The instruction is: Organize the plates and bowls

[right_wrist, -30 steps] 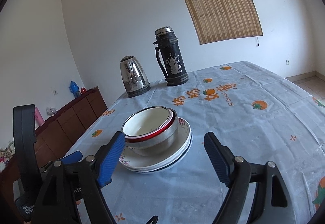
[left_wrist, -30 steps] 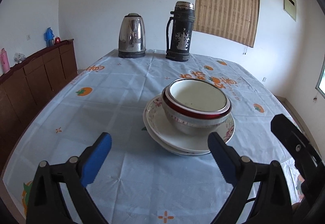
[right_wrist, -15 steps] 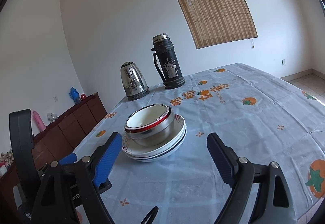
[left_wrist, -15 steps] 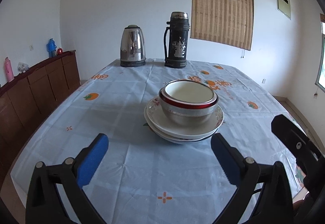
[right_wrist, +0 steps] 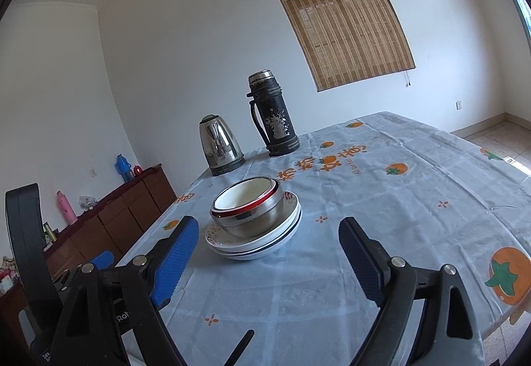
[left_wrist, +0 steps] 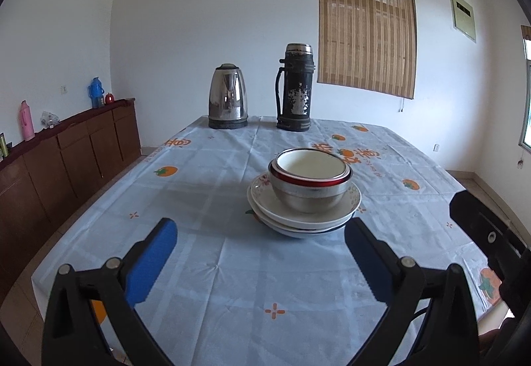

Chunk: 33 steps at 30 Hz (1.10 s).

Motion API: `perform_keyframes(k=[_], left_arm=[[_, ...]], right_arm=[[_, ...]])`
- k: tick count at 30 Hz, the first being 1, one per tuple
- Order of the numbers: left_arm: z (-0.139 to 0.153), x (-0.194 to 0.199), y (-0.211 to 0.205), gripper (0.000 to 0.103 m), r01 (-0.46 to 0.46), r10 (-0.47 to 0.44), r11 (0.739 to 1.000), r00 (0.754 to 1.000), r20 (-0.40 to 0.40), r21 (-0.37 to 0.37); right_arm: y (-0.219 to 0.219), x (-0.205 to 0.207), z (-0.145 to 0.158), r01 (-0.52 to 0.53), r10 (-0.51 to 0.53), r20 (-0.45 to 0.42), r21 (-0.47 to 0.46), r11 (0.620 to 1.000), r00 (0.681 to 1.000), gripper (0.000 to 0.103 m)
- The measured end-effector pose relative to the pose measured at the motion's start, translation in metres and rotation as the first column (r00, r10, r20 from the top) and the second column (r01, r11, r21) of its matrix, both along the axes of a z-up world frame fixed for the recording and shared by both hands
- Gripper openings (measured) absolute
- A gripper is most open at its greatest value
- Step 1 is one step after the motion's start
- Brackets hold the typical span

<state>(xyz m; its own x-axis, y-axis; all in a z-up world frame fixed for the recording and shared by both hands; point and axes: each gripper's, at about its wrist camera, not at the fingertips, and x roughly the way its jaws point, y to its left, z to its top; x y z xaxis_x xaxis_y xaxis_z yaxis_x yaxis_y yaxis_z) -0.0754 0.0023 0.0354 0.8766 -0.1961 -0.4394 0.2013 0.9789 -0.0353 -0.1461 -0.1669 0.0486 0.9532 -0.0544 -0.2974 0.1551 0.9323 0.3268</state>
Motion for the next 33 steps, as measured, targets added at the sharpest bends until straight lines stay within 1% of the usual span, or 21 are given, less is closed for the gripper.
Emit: perform_keyframes(k=[4, 7, 14, 20, 33], left_arm=[[0.0028, -0.0053, 0.0005, 0.103, -0.010, 0.009, 1.000, 1.000, 0.027, 0.015], [0.0037, -0.0064, 0.0005, 0.103, -0.010, 0.010, 1.000, 0.999, 0.032, 0.017], [0.0057, -0.0055, 0.0030, 0.103, -0.017, 0.017, 1.000, 0.999, 0.031, 0.010], [0.0049, -0.0050, 0.0009, 0.103, -0.013, 0.013, 1.000, 0.999, 0.033, 0.023], [0.0089, -0.0065, 0.0046, 0.103, -0.043, 0.042, 0.999, 0.997, 0.059, 0.030]], right_arm=[[0.0049, -0.0087, 0.0058, 0.014, -0.014, 0.026, -0.023, 1.000, 1.000, 0.088], [0.0072, -0.0110, 0.0092, 0.024, -0.022, 0.040, -0.035, 0.999, 0.999, 0.088], [0.0085, -0.0095, 0.0083, 0.009, -0.009, 0.028, -0.028, 1.000, 1.000, 0.088], [0.0071, -0.0093, 0.0076, 0.013, -0.012, 0.028, -0.027, 1.000, 1.000, 0.088], [0.0054, -0.0114, 0.0091, 0.021, -0.020, 0.038, -0.025, 0.999, 0.999, 0.088]])
